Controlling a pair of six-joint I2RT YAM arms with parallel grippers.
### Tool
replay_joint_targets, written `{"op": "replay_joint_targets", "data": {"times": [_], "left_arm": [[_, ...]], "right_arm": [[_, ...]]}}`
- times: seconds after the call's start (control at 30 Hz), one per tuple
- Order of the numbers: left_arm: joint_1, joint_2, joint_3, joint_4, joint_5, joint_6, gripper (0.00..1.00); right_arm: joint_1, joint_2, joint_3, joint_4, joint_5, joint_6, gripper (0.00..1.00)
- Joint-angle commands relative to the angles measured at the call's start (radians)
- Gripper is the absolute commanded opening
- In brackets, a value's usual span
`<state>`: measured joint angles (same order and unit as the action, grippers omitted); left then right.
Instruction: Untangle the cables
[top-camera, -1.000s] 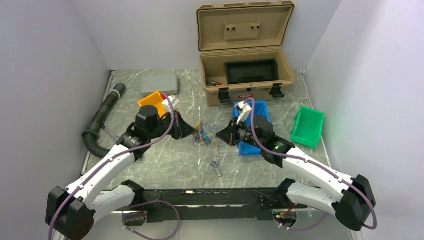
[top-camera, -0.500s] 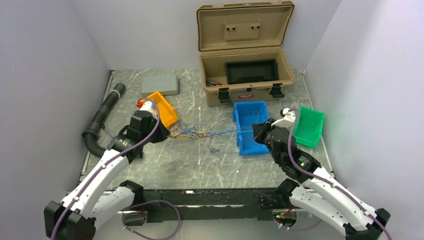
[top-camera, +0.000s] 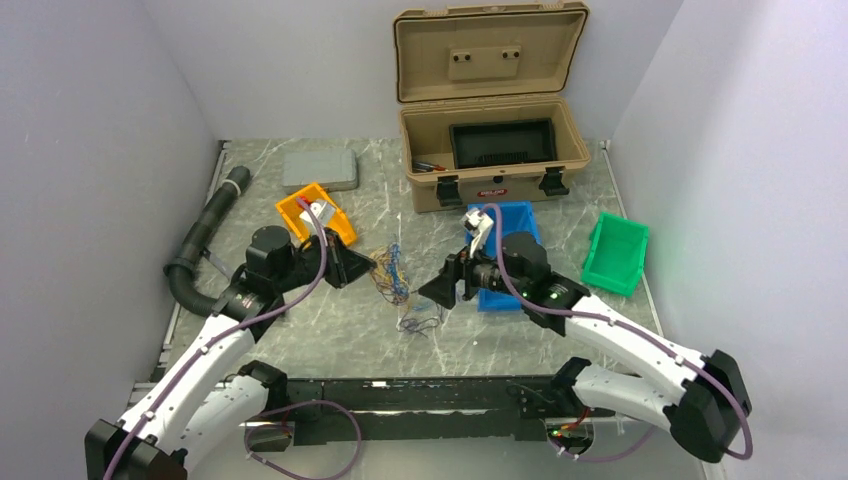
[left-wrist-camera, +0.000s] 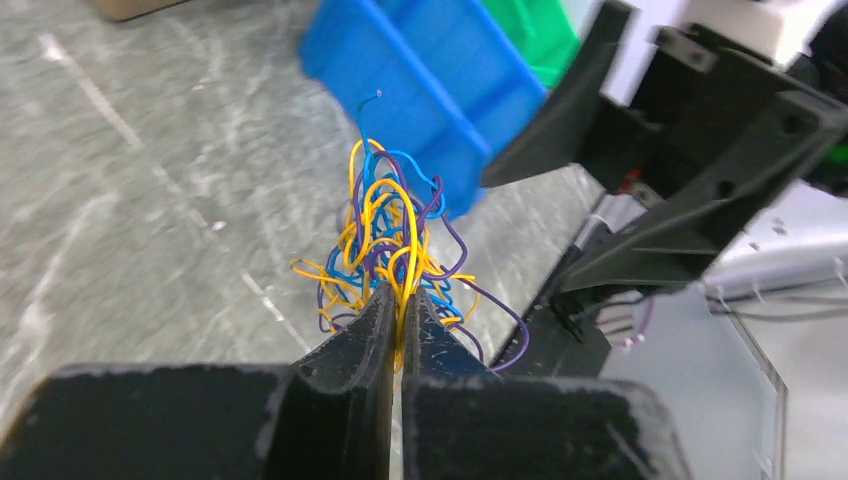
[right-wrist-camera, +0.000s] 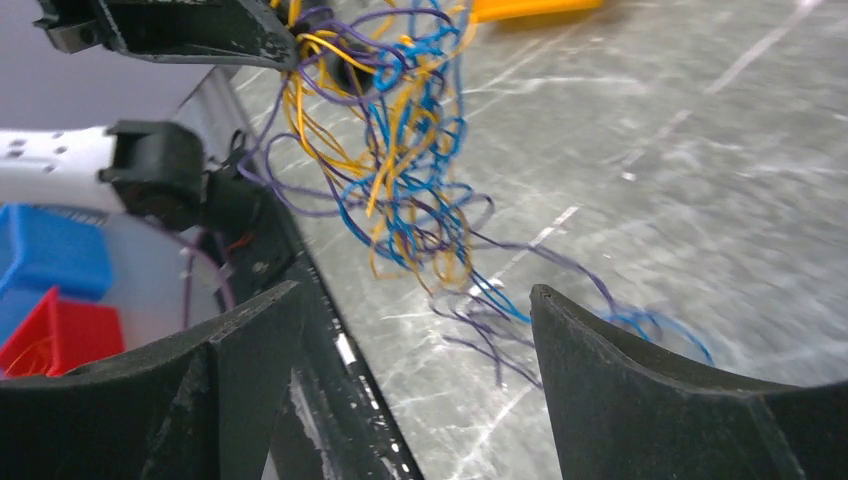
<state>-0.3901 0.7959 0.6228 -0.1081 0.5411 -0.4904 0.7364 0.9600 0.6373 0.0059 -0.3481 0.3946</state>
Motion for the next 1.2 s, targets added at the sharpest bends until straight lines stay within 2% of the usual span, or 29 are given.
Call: {"op": "replay_joint_targets", "data": {"times": [0.0,0.23,0.3,0.37,0.43,0.5,0.6,0.7,0.77,0.83,0.9,1.0,1.1,1.17], "left_arm": [[-0.042,-0.001,0.019,0.172,0.178,0.003,0.07],[-0.098,0.011,0.038,0.215,0.213,0.004,0.06],[-0.102,0.016,0.032,0.25,0.232,-0.016,0.06],[-0.102,0.02,0.031,0.246,0.215,-0.021,0.04],[-0.101,0.018,0.051,0.185,0.135,-0.002,0.0],[-0.101,0.007,0.086,0.036,-0.036,0.02,0.0],[-0.098,-0.021,0.126,-0.196,-0.37,0.029,0.0],[-0.095,-0.05,0.153,-0.347,-0.639,0.009,0.0],[-0.091,-0.072,0.164,-0.404,-0.742,0.008,0.0],[-0.088,-0.089,0.169,-0.439,-0.807,0.008,0.0],[-0.085,-0.097,0.179,-0.485,-0.894,-0.018,0.0],[-0.081,-0.087,0.206,-0.55,-0.991,-0.054,0.0],[-0.08,-0.08,0.214,-0.502,-0.896,0.009,0.0],[-0.081,-0.085,0.206,-0.439,-0.744,0.053,0.0]], "right_arm": [[0.027,0.075,0.08,0.202,-0.228,-0.011,0.86],[0.097,0.173,0.121,0.269,-0.234,-0.011,0.86],[0.105,0.194,0.124,0.288,-0.23,0.004,0.77],[0.105,0.192,0.117,0.306,-0.199,0.026,0.4],[0.105,0.163,0.109,0.255,-0.04,0.043,0.02],[0.105,0.112,0.098,0.168,0.171,0.063,0.0],[0.105,0.005,0.066,0.05,0.47,0.092,0.0],[0.103,-0.102,0.054,-0.138,0.806,0.188,0.0],[0.102,-0.16,0.064,-0.28,1.014,0.276,0.0],[0.101,-0.215,0.07,-0.404,1.142,0.34,0.0],[0.099,-0.276,0.067,-0.44,1.199,0.355,0.0],[0.1,-0.338,0.052,-0.412,1.193,0.307,0.0],[0.099,-0.357,0.032,-0.29,1.006,0.16,0.0],[0.1,-0.34,0.034,-0.224,0.867,0.098,0.0]]}}
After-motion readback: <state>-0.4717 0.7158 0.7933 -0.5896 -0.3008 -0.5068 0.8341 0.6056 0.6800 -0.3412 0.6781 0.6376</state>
